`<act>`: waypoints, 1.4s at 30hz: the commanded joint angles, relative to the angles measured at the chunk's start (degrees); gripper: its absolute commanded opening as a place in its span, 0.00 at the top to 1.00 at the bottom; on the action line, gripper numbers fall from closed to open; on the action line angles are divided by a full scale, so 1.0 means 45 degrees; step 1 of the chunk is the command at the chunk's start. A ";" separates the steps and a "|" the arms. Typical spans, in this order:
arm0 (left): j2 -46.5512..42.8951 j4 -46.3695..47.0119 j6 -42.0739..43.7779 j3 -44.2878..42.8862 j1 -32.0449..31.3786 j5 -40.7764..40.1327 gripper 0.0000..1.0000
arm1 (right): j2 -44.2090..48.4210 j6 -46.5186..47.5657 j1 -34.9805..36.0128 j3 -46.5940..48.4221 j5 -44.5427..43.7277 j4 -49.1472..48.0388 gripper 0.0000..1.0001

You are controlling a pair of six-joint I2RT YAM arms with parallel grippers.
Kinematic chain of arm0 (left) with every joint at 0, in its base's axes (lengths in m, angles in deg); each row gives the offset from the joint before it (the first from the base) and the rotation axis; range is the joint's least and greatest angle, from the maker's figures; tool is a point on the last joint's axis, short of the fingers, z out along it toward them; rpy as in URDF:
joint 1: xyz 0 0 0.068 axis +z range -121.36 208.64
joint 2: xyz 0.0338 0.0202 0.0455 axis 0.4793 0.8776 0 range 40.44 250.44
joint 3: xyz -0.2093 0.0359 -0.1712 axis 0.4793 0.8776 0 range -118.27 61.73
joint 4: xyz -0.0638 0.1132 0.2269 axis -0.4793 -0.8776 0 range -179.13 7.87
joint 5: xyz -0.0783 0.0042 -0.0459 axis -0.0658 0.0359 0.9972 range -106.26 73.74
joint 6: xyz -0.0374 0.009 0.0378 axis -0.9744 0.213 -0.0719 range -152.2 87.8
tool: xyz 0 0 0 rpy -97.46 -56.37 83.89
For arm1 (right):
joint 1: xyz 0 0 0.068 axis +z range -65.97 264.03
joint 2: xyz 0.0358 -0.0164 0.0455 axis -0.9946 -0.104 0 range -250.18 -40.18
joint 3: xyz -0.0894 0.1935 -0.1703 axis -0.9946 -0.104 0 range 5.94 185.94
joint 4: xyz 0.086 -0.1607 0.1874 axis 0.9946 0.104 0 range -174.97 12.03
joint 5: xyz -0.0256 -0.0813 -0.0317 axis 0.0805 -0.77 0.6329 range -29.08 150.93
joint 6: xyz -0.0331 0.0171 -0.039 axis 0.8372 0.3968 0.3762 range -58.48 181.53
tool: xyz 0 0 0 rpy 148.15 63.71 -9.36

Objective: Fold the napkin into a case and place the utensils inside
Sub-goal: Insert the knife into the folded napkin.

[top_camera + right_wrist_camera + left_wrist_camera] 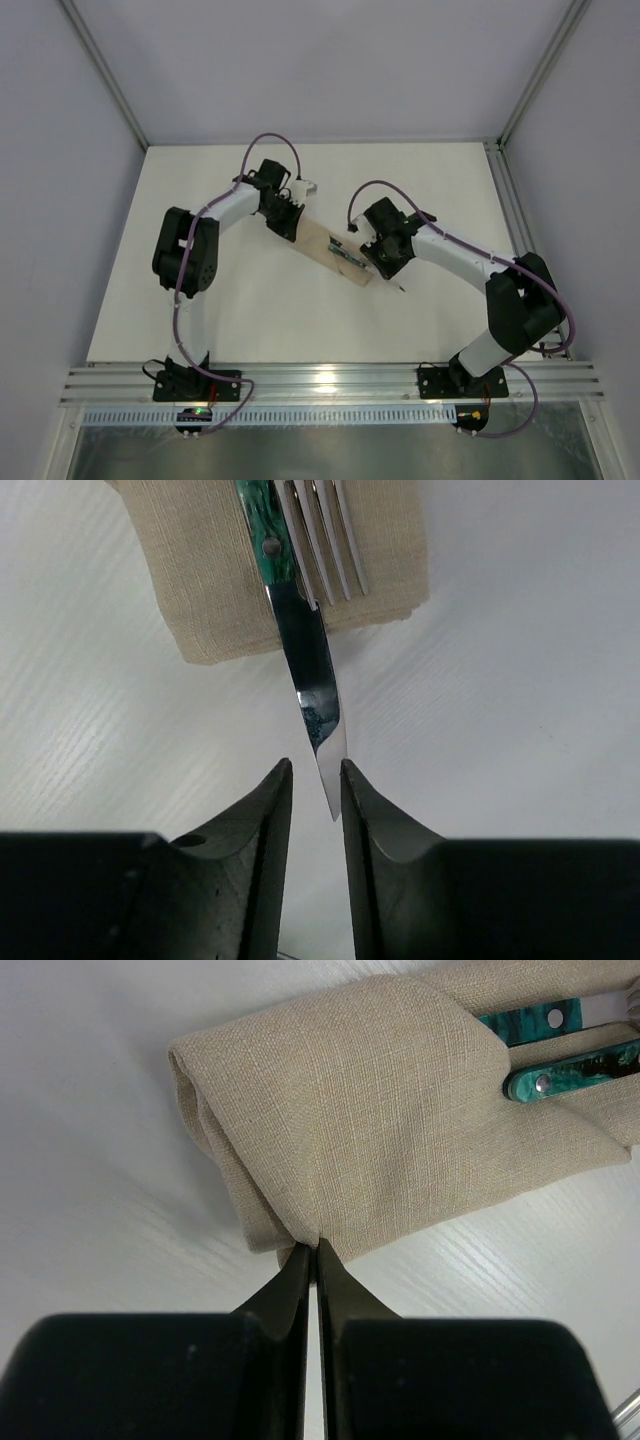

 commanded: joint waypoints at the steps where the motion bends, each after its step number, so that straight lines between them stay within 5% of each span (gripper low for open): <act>1: 0.0029 -0.0160 0.0234 -0.0463 0.0118 0.0270 1.00 | 0.0727 0.0756 -0.0037 0.0470 0.1035 -0.2226 0.68; 10: -0.0224 -0.0102 -0.0020 -0.0384 0.0197 0.0387 0.96 | -0.1362 0.1168 -0.0017 0.1095 0.1778 -0.4124 0.64; 32: 0.0147 -0.0121 -0.0020 -0.0463 0.0294 0.0368 0.95 | -0.2652 0.1246 0.0060 0.1271 0.2072 -0.3656 0.65; 38: 0.0166 -0.0121 -0.0001 -0.0482 0.0294 0.0348 0.97 | -0.2399 0.1265 0.0178 0.1388 0.1779 -0.3442 0.90; 42: 0.0224 -0.0140 -0.0020 -0.0521 0.0294 0.0348 0.98 | -0.2008 0.1461 0.0275 0.1388 0.1642 -0.3168 0.96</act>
